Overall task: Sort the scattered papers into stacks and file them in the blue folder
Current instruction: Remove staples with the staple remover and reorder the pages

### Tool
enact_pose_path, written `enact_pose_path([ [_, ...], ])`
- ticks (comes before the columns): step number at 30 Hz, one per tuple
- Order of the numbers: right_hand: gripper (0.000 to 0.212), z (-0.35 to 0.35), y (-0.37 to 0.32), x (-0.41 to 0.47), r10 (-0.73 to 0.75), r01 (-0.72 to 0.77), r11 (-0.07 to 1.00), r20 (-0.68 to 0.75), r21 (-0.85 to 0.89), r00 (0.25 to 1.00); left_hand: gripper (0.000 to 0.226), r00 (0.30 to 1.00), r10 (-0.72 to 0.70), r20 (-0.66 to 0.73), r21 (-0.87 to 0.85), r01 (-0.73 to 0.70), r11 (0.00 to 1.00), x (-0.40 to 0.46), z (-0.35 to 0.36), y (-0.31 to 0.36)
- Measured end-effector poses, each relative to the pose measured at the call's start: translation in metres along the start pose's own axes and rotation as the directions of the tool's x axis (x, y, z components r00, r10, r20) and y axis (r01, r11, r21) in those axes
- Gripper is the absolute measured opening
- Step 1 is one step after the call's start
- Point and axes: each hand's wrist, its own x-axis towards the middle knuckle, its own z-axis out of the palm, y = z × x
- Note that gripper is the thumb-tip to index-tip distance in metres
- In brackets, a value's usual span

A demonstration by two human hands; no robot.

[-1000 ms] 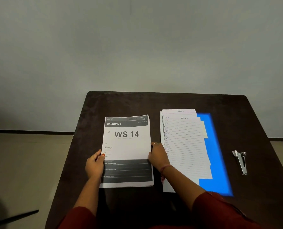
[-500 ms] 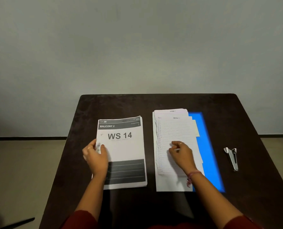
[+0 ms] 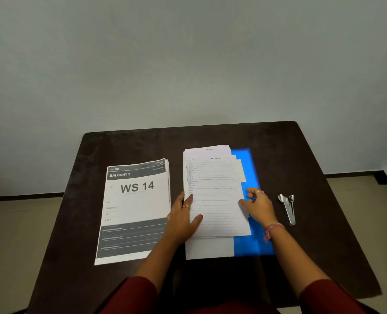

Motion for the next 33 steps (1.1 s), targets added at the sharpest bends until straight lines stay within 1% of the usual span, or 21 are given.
enact_pose_path([
  [2,0.051,-0.002,0.002,0.004,-0.002,0.003,1.000,0.045,-0.012,0.999,0.078,0.997,-0.045,0.059,0.068,0.041,0.997,0.002,0.009,0.001],
  [4,0.054,-0.005,0.004,0.008,-0.006,0.009,0.999,0.084,-0.034,0.996,0.078,0.994,-0.085,0.074,0.118,0.076,0.990,0.003,0.015,0.003],
  [6,0.056,-0.007,0.005,0.014,-0.005,0.010,0.999,0.104,-0.049,0.995,0.078,0.992,-0.109,0.063,0.149,0.099,0.984,0.004,0.017,0.006],
  [11,0.058,-0.015,0.000,0.034,-0.006,0.010,0.999,0.120,-0.037,0.993,0.077,0.987,-0.158,0.014,0.125,0.156,0.980,0.006,0.019,0.012],
  [17,0.058,-0.020,-0.021,0.065,-0.009,-0.016,0.990,0.178,0.138,0.984,0.082,0.984,-0.177,-0.018,0.185,0.177,0.967,0.007,0.027,0.014],
  [20,0.063,-0.016,-0.031,0.082,0.000,-0.046,0.976,0.209,0.214,0.978,0.082,0.982,-0.184,-0.030,0.184,0.187,0.965,0.007,0.030,0.013],
  [23,0.063,-0.010,-0.041,0.097,0.028,-0.095,0.950,0.220,0.298,0.975,0.082,0.983,-0.181,-0.041,0.195,0.186,0.963,0.007,0.032,0.011],
  [25,0.058,-0.007,-0.050,0.101,0.052,-0.130,0.928,0.225,0.349,0.973,0.081,0.983,-0.177,-0.051,0.188,0.184,0.965,0.006,0.032,0.010],
  [27,0.048,-0.004,-0.054,0.104,0.060,-0.133,0.923,0.205,0.362,0.977,0.080,0.983,-0.177,-0.057,0.180,0.184,0.966,0.007,0.034,0.009],
  [32,0.011,0.008,-0.051,0.105,0.011,-0.029,0.933,0.054,0.358,0.998,0.079,0.983,-0.173,-0.061,0.164,0.181,0.970,0.007,0.037,0.007],
  [33,0.007,0.010,-0.051,0.102,-0.012,0.004,0.935,0.020,0.356,1.000,0.079,0.983,-0.171,-0.061,0.162,0.179,0.970,0.007,0.037,0.007],
])
